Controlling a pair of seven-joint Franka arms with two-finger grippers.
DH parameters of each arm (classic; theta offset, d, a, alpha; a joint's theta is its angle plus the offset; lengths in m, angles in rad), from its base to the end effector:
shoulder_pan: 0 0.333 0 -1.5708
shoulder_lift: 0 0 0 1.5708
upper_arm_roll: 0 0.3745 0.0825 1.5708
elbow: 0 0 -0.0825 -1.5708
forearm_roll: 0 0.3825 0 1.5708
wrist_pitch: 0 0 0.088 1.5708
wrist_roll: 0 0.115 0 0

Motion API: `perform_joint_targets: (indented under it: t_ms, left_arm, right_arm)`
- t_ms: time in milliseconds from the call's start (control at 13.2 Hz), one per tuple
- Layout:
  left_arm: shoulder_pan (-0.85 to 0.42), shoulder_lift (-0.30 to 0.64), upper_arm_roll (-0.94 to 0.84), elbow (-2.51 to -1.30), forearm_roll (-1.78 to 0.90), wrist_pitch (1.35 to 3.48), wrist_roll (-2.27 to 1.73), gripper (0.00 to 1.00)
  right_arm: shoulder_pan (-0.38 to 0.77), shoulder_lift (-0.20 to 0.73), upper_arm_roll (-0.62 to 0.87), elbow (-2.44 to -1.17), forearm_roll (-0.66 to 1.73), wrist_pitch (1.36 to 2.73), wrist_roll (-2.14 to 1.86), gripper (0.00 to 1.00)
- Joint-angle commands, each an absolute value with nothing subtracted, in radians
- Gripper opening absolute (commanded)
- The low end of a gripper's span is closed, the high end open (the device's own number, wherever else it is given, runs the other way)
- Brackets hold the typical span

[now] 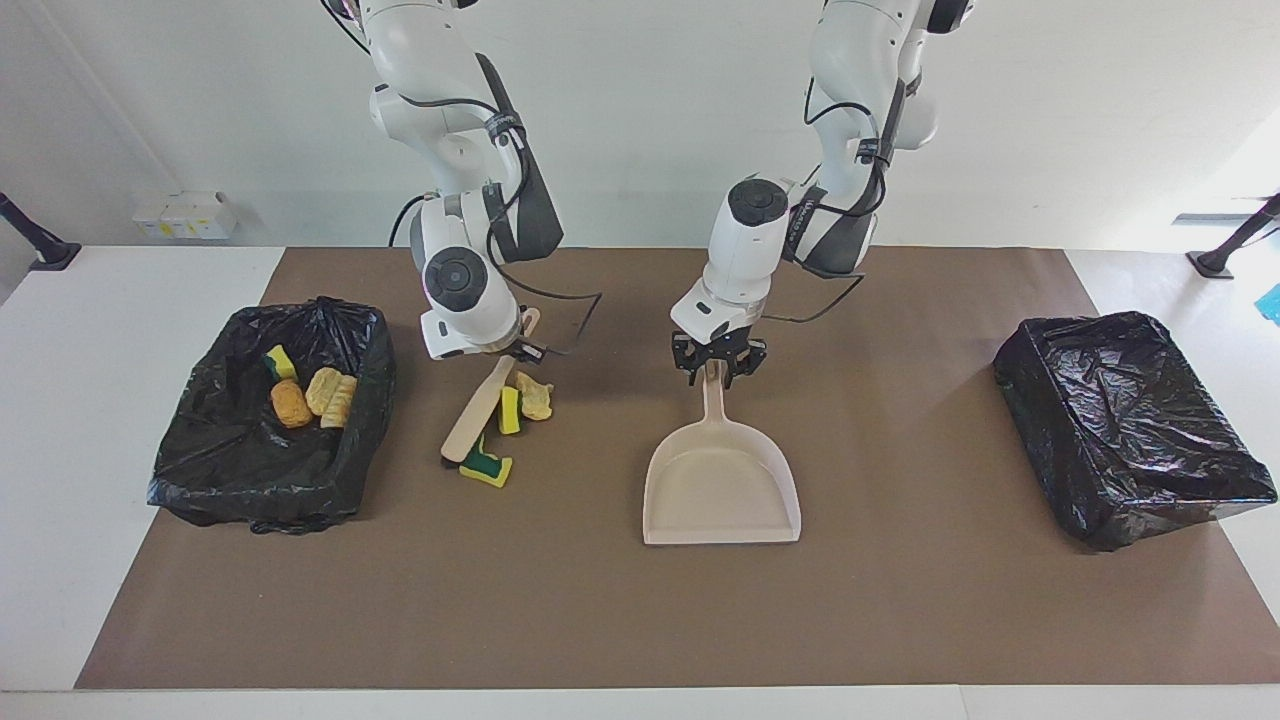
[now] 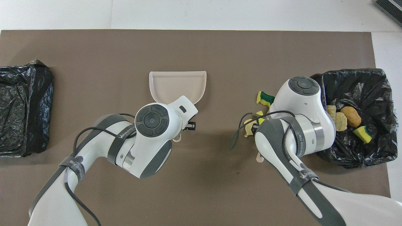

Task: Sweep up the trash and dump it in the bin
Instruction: 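Grasp the dustpan with the left gripper and lift it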

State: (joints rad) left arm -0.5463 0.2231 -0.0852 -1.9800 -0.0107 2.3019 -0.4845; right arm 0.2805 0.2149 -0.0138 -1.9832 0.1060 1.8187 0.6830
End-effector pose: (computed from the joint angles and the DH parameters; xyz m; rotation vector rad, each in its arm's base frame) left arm 0.5015 -0.3636 0.4152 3.0569 -0.2101 0.1076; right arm 0.5357 0.1566 0.3845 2.9175 -0.6867 -0.5765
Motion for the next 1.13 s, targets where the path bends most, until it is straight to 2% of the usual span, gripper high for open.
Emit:
perform_joint_targets:
  t_ms: [0,76,454,605,680,832,907,983,1058]
  left_arm:
    - [-0.568,0.207,-0.067,-2.011,0.012,2.304,-0.497,0.25]
    - [-0.568,0.209,-0.067,-2.011,0.012,2.307,-0.495,0.35]
    - [-0.561,0.209,-0.067,-2.013,0.012,2.318,-0.489,0.35]
    - [-0.561,0.207,-0.067,-2.017,0.012,2.316,-0.488,0.42]
    - [-0.563,0.207,-0.067,-2.017,0.012,2.316,-0.483,0.5]
    - [-0.561,0.206,-0.067,-2.022,0.012,2.318,-0.465,0.53]
    - [-0.563,0.206,-0.069,-2.022,0.012,2.319,-0.465,0.48]
    - [-0.563,0.206,-0.069,-2.022,0.012,2.319,-0.465,0.38]
    - [-0.564,0.206,-0.069,-2.022,0.012,2.319,-0.465,0.19]
  right_arm:
    - [0.264,0.222,-0.011,-1.96,0.089,1.792,0.638,0.0]
    - [0.265,0.222,-0.011,-1.959,0.069,1.79,0.638,0.0]
    - [0.264,0.225,-0.011,-1.953,0.066,1.784,0.637,0.0]
    - [0.267,0.225,-0.011,-1.951,0.066,1.789,0.635,0.0]
    - [0.271,0.225,-0.009,-1.956,0.066,1.789,0.637,0.0]
    - [0.272,0.225,-0.009,-1.954,0.066,1.779,0.635,0.0]
    - [0.264,0.225,-0.009,-1.953,0.075,1.781,0.635,0.0]
    - [0.265,0.225,-0.009,-1.953,0.074,1.786,0.635,0.0]
    - [0.262,0.225,-0.011,-1.953,0.072,1.786,0.632,0.0]
